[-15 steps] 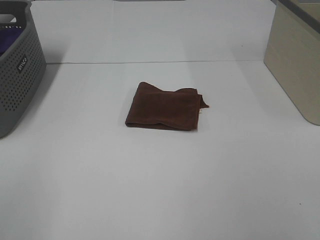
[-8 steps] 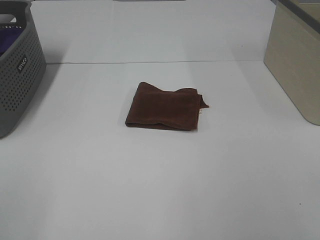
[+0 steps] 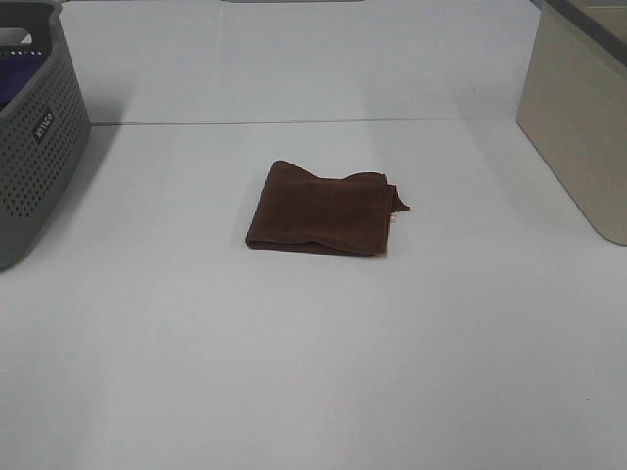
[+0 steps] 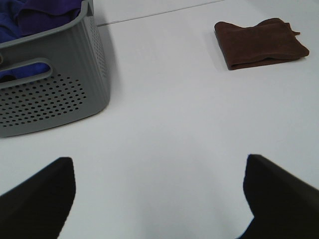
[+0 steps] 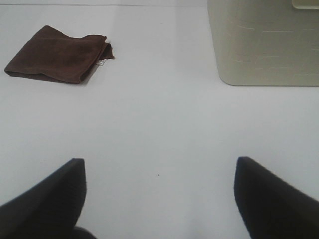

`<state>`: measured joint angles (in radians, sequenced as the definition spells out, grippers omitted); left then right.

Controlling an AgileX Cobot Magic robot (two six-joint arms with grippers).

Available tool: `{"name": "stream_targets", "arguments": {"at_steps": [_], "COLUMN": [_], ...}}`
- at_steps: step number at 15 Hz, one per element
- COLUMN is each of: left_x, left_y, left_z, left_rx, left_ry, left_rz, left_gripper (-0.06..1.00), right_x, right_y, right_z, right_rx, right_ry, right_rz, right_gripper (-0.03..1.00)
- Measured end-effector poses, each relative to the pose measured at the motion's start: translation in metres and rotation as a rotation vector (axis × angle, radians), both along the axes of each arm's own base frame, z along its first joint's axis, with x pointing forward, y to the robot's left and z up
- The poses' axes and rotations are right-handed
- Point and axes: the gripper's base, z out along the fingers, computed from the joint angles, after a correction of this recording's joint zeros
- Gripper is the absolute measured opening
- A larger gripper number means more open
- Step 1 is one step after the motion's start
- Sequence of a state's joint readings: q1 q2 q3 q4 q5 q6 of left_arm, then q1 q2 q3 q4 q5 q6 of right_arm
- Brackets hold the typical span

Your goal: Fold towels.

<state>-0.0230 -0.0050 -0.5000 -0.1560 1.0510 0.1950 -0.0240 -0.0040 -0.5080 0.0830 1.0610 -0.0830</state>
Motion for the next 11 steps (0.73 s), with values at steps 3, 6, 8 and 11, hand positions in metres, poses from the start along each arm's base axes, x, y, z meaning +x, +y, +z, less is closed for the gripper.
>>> {"name": "stream_targets", "arguments": {"at_steps": [3, 6, 8, 11], "left_x": [0.0000, 0.0000, 0.0000, 0.0000], "left_y": [0.0000, 0.0000, 0.0000, 0.0000], "left_z": [0.0000, 0.0000, 0.0000, 0.0000], "left_rx": [0.000, 0.000, 0.000, 0.000], "left_ry": [0.000, 0.000, 0.000, 0.000], "left_rz": [0.000, 0.000, 0.000, 0.000], "left_gripper": [0.85, 0.85, 0.85, 0.85], "right_x": [0.0000, 0.0000, 0.0000, 0.0000], "right_y": [0.0000, 0.0000, 0.0000, 0.0000], "right_z": [0.0000, 0.0000, 0.0000, 0.0000], "right_rx": [0.000, 0.000, 0.000, 0.000], "right_ry": [0.000, 0.000, 0.000, 0.000], "right_rz": [0.000, 0.000, 0.000, 0.000], "right_gripper": [0.79, 0.79, 0.79, 0.79]}}
